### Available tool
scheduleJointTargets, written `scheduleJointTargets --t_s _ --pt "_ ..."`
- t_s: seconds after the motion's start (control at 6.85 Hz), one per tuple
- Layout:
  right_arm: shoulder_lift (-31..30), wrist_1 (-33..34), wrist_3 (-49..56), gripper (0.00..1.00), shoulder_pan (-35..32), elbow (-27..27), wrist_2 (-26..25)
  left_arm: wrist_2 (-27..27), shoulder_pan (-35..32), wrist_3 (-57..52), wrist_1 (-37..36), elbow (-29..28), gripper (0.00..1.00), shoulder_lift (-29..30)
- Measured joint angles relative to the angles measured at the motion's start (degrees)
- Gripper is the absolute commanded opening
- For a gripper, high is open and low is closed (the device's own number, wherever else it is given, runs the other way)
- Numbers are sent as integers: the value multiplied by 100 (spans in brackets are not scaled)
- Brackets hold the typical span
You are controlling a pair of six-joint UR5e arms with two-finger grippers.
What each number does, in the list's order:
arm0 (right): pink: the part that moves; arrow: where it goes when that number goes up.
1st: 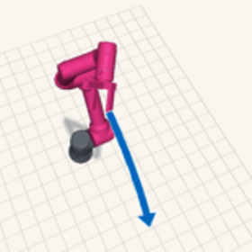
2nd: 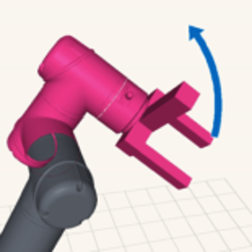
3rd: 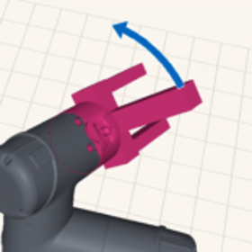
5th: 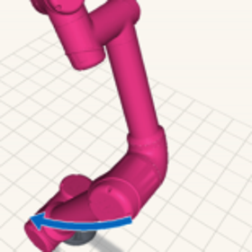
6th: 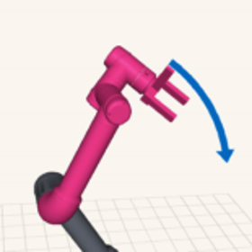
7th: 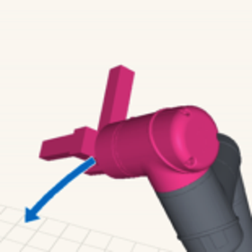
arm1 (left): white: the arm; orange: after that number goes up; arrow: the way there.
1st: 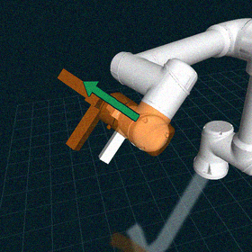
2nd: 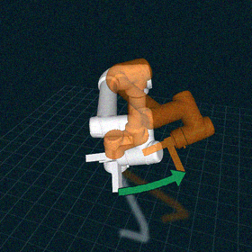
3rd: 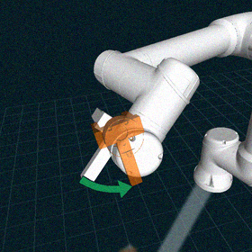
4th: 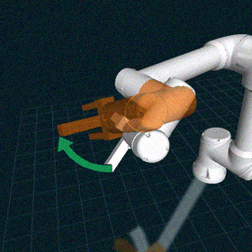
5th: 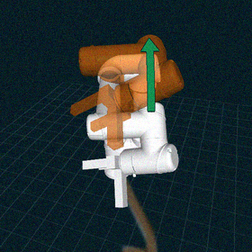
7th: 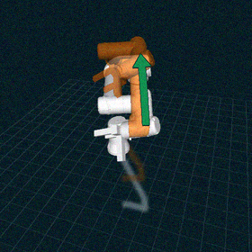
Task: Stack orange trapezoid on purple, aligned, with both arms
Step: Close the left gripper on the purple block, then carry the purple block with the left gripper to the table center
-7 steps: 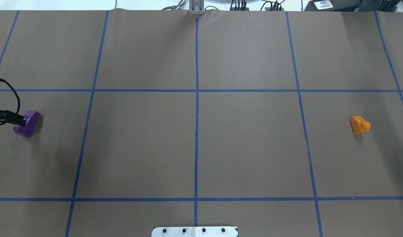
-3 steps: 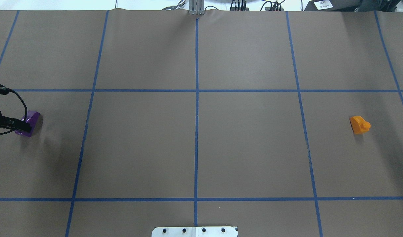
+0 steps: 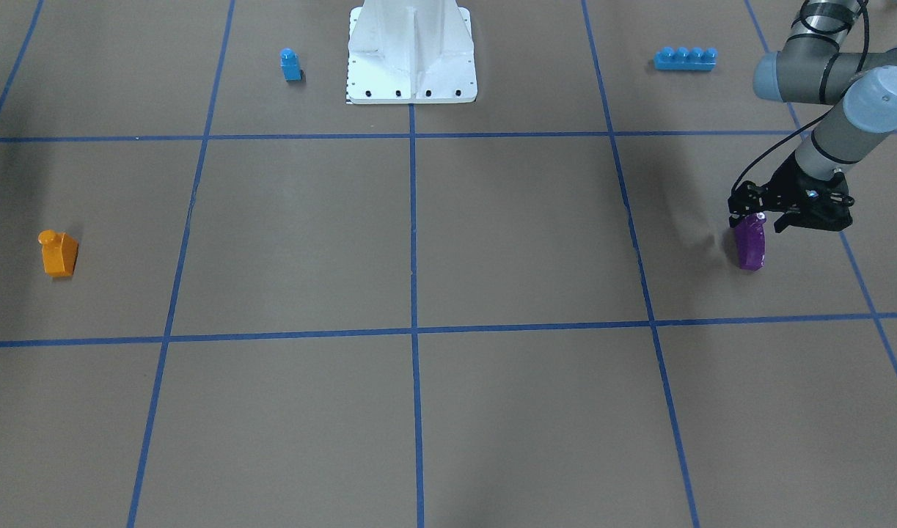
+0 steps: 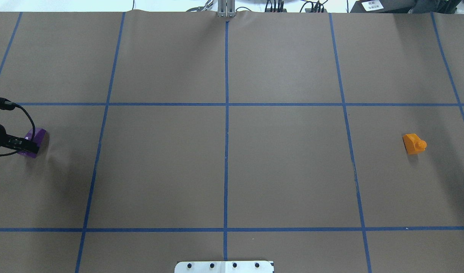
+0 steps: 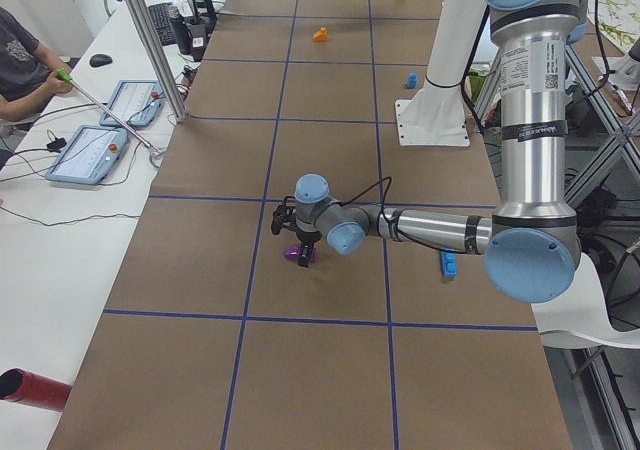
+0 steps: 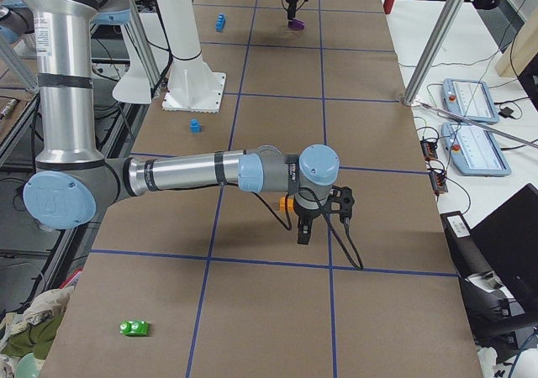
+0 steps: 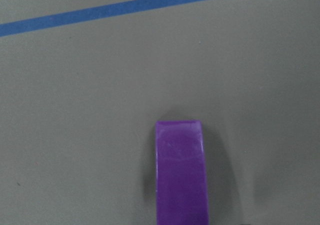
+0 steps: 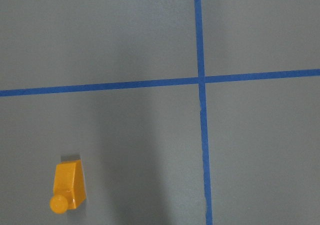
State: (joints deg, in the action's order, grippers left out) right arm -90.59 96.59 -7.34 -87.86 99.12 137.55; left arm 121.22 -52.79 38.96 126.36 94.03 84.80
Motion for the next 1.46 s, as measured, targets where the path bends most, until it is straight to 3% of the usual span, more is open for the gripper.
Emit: scheduleJointTargets --t_s 0.29,0.73,1.02,1.46 --pt "43 0 -3 100 -1 -17 0 -2 12 -8 -12 1 0 2" --pt "82 0 -4 100 -3 -14 0 242 -33 -15 -209 394 0 -38" --pt "85 0 -4 100 -3 8 0 585 -181 -12 -1348 1179 0 228" --pt "150 0 -4 100 -3 18 -2 533 -31 -22 -3691 1798 0 2020"
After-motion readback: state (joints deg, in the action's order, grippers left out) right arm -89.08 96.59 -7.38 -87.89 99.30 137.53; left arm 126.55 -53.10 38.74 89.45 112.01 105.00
